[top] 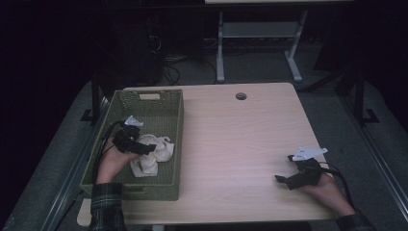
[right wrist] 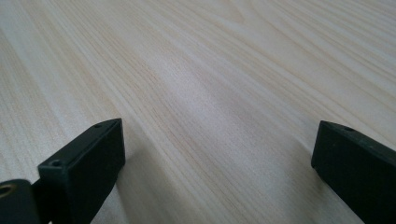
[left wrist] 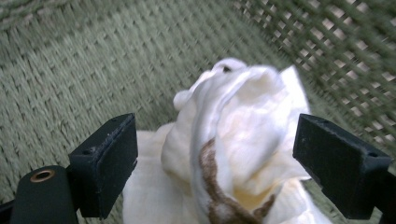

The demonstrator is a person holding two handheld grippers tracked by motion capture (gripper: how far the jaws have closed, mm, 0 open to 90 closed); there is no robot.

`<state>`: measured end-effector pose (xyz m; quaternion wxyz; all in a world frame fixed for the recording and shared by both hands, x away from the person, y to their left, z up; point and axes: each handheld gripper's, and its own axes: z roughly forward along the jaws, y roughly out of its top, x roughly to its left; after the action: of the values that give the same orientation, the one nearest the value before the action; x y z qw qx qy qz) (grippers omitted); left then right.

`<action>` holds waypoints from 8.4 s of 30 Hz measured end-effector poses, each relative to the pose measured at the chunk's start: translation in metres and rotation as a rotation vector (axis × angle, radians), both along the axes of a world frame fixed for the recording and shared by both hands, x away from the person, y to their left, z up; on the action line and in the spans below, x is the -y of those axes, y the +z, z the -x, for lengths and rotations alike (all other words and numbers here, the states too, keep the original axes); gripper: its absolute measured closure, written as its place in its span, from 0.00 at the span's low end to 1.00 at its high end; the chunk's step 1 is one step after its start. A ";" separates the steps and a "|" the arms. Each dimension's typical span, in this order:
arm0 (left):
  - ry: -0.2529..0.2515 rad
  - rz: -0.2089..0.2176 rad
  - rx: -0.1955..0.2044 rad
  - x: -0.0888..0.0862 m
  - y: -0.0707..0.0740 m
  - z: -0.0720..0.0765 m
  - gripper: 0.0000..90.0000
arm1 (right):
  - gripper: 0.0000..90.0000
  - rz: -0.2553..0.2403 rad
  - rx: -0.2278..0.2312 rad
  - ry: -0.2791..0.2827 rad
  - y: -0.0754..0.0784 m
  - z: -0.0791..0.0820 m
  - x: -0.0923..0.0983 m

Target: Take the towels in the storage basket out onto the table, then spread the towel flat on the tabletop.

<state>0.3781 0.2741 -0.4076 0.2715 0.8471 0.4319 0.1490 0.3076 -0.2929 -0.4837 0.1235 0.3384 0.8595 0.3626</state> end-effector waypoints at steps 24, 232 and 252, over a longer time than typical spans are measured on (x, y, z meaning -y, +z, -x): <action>0.013 -0.111 -0.147 0.005 -0.027 -0.006 0.14 | 0.03 0.000 -0.001 -0.001 0.000 0.000 0.000; -0.460 0.265 0.020 0.258 -0.026 0.042 0.28 | 0.02 0.005 -0.008 0.001 0.001 -0.001 -0.002; -0.523 0.223 0.030 0.273 -0.038 0.079 0.62 | 0.29 -0.034 -0.028 0.060 0.016 0.006 -0.006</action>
<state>0.2995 0.0015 -0.4457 0.3987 0.8922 0.2086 0.0378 0.3017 -0.2867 -0.4673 0.0951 0.3197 0.8646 0.3758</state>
